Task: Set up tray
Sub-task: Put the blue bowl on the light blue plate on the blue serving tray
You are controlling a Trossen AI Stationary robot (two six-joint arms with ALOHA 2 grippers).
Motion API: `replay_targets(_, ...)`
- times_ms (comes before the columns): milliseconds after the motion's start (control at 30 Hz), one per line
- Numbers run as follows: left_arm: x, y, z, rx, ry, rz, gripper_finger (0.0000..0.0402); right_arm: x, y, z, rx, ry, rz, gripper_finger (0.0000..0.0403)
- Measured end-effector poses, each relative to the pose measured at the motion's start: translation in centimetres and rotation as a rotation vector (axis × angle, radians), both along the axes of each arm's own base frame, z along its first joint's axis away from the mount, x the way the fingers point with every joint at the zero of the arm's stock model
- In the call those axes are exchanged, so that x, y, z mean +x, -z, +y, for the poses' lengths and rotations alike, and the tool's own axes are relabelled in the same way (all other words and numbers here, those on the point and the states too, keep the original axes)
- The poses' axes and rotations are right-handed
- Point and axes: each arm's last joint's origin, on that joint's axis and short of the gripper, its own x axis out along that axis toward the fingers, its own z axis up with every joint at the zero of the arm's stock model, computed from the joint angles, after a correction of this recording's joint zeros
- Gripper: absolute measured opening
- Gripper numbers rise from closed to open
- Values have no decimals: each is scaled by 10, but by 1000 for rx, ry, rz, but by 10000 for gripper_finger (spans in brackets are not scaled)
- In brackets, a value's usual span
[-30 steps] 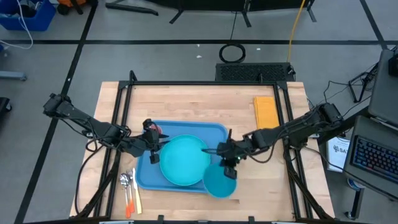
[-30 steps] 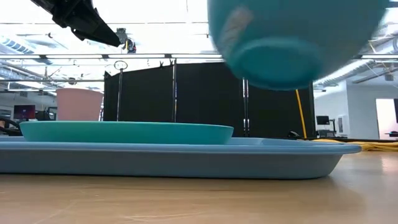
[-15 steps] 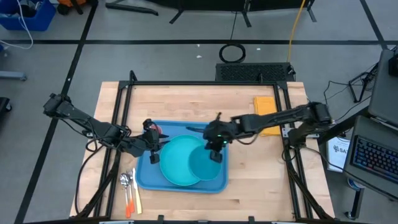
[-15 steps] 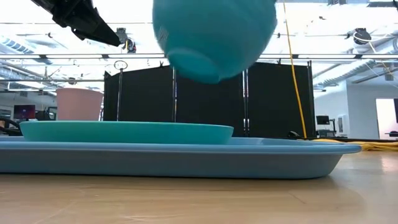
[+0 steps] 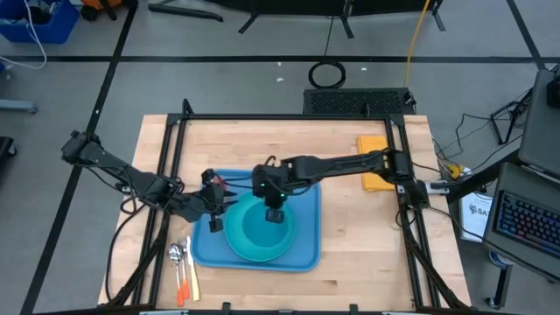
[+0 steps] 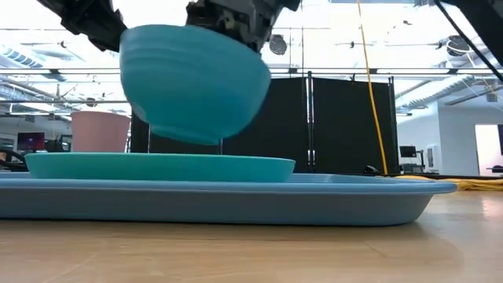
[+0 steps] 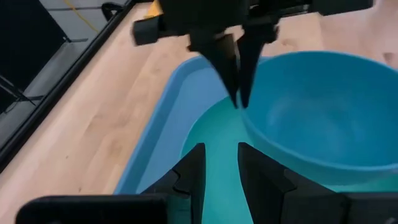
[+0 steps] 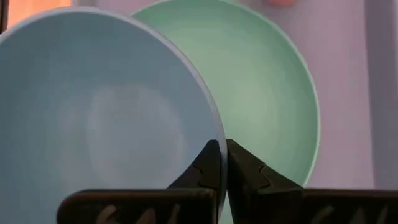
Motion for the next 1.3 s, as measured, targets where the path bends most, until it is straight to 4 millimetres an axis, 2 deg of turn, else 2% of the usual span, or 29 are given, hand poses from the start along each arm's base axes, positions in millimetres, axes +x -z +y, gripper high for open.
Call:
replay_targets(200, -2, 0, -5, 15, 37, 5, 97, 10, 24, -9, 48, -24, 49, 0)
replay_targets(400, -4, 0, -9, 27, 64, 6, 97, 14, 33, -11, 59, -24, 52, 1)
replay_targets(1300, -4, 0, -9, 28, 56, 3, 97, 19, 32, -13, 102, -5, -7, 4)
